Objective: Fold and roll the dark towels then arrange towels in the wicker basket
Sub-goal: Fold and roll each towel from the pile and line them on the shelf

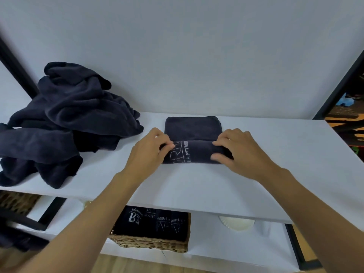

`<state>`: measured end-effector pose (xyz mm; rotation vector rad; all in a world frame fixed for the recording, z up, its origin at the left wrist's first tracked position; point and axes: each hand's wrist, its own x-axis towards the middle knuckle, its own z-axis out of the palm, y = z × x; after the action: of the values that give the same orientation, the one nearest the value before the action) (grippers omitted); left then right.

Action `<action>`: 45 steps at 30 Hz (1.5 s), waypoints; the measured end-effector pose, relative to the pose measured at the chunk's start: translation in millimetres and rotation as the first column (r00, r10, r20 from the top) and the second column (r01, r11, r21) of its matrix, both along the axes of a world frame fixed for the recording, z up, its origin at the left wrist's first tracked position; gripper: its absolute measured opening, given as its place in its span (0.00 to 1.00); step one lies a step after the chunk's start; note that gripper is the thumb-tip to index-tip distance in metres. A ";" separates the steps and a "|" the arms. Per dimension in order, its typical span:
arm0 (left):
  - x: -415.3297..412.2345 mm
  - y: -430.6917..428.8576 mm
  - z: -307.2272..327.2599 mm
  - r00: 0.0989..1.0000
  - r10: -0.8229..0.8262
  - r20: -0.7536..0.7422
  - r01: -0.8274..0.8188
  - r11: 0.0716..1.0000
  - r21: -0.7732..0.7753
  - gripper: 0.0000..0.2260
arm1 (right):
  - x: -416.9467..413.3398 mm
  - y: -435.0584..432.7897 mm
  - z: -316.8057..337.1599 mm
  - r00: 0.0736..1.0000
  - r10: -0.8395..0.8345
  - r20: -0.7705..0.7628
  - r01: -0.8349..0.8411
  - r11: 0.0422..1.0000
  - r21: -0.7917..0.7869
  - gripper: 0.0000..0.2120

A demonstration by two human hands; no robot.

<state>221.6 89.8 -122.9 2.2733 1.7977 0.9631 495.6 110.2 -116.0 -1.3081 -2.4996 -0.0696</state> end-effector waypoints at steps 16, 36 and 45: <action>-2.9 60.4 27.5 0.968 0.102 0.230 -0.013 0.933 -0.359 0.04 | -6.9 57.8 24.1 0.817 -0.407 -0.410 0.077 0.780 -0.622 0.05; 5.0 112.5 29.6 0.991 0.052 0.122 -0.026 0.978 -0.205 0.06 | -25.0 89.3 21.9 0.982 -0.178 -0.055 0.159 0.954 -0.254 0.18; -1.2 135.0 27.5 0.988 -0.138 0.070 0.154 0.919 -0.364 0.18 | -38.5 122.6 32.1 0.951 -0.267 -0.157 0.220 0.939 -0.266 0.11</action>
<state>220.4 224.8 -95.4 2.0956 1.6021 0.5842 457.1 232.9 -83.9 -1.6362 -2.2257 0.3052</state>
